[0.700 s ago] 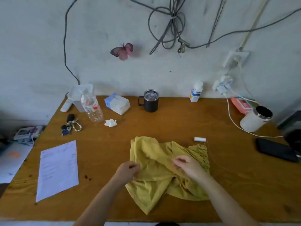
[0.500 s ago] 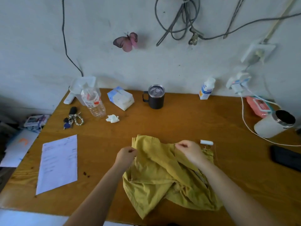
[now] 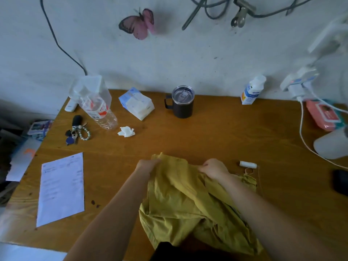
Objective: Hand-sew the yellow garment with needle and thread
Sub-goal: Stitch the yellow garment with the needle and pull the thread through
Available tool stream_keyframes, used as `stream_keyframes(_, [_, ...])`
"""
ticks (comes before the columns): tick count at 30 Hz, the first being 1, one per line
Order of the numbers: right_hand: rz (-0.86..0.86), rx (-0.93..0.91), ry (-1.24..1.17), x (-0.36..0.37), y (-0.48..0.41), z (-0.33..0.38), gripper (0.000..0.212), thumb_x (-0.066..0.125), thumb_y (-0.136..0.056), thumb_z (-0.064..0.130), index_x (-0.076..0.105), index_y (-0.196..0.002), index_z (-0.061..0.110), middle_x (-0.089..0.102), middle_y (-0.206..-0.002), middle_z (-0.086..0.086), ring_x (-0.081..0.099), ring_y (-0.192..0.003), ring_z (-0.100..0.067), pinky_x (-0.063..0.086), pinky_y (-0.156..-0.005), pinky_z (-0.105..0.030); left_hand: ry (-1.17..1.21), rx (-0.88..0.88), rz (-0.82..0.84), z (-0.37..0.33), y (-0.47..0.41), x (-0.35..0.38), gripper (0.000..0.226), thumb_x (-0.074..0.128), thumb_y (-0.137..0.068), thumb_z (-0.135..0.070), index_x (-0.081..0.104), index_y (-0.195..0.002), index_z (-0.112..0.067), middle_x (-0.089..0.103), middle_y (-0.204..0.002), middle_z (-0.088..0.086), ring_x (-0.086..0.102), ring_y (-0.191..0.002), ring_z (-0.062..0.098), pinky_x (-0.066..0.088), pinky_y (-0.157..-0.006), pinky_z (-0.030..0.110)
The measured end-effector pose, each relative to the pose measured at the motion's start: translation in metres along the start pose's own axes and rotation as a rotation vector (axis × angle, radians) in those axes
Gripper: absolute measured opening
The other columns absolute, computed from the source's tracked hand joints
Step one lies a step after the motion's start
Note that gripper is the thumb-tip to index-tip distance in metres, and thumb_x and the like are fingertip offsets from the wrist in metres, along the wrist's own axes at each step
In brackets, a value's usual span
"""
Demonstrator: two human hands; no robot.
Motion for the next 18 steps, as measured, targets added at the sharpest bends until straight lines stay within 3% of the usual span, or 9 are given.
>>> stream_keyframes(5, [-0.075, -0.166, -0.194, -0.015, 0.020, 0.005, 0.015, 0.059, -0.090, 0.030, 0.065, -0.083, 0.018, 0.066, -0.085, -0.003, 0.062, -0.080, -0.023, 0.050, -0.072, -0.036, 0.072, 0.132, 0.117, -0.004, 0.007, -0.007, 0.037, 0.074, -0.082, -0.021, 0.063, -0.113, -0.006, 0.068, -0.092, 0.005, 0.065, -0.087, 0.024, 0.054, -0.077, 0.039])
stream_keyframes(10, [-0.191, -0.288, -0.363, -0.029, 0.060, 0.002, 0.020, 0.056, -0.092, 0.023, 0.061, -0.078, 0.010, 0.061, -0.075, -0.010, 0.059, -0.073, -0.027, 0.043, -0.066, -0.034, 0.111, 0.278, 0.225, -0.004, 0.033, -0.017, 0.010, 0.070, -0.085, -0.020, 0.073, -0.089, -0.012, 0.077, -0.083, 0.003, 0.072, -0.084, 0.023, 0.057, -0.073, 0.035])
stream_keyframes(15, [-0.268, -0.307, -0.465, -0.039, 0.101, -0.008, 0.018, 0.055, -0.092, 0.024, 0.061, -0.079, 0.014, 0.059, -0.075, -0.006, 0.057, -0.072, -0.020, 0.040, -0.064, -0.029, 0.155, 0.440, 0.271, -0.006, 0.070, -0.032, 0.013, 0.063, -0.090, -0.022, 0.076, -0.087, -0.019, 0.077, -0.085, 0.002, 0.073, -0.077, 0.014, 0.055, -0.059, 0.021])
stream_keyframes(18, [-0.298, -0.314, -0.543, -0.047, 0.123, -0.015, 0.015, 0.055, -0.091, 0.025, 0.065, -0.084, 0.016, 0.066, -0.080, -0.003, 0.062, -0.073, -0.015, 0.045, -0.066, -0.028, 0.211, 0.487, 0.263, -0.006, 0.090, -0.040, 0.010, 0.065, -0.088, -0.021, 0.075, -0.090, -0.019, 0.077, -0.082, -0.002, 0.072, -0.074, 0.012, 0.056, -0.059, 0.023])
Point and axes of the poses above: each hand's wrist, its own y-axis away from the middle knuckle, its own x-axis out of the palm, z = x × y, the point moved 3 cm from there along -y, towards the middle knuckle
